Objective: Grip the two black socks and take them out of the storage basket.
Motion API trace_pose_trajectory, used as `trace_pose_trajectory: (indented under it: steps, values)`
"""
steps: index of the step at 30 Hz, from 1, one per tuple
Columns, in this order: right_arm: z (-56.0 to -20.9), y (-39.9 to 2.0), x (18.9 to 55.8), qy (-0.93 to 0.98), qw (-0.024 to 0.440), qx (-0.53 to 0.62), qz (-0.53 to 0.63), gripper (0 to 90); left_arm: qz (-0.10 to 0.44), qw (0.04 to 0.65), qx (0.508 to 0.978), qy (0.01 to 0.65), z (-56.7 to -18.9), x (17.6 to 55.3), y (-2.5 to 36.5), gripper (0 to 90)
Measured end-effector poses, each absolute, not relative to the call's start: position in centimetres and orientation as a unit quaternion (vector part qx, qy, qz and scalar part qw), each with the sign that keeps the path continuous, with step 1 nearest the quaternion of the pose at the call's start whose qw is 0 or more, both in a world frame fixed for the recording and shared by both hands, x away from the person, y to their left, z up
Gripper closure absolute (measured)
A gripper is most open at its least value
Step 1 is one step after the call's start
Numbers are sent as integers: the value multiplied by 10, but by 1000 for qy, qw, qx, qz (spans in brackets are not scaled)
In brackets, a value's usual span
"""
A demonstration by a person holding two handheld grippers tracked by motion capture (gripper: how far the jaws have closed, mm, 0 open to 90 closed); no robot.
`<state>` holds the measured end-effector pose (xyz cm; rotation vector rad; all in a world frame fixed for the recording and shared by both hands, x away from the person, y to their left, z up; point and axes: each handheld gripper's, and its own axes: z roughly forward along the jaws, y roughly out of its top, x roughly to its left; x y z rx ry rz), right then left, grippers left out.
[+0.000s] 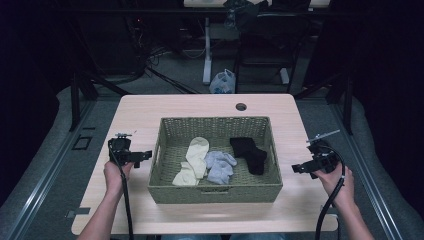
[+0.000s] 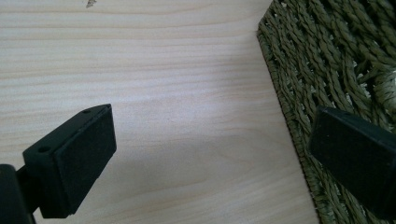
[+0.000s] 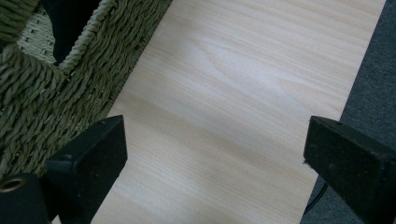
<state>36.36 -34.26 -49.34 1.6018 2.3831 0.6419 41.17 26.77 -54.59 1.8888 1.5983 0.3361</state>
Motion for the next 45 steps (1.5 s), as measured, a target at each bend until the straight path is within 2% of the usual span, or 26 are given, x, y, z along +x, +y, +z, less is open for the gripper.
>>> trace_pose_trajectory:
  steps: [22,45]
  values:
    - [-482,-339,362,807,97,541,218,39,129,320,720,602,-545,412,266,11]
    - [-446,-326,365,810,103,530,228,43,126,322,719,604,-545,412,267,11]
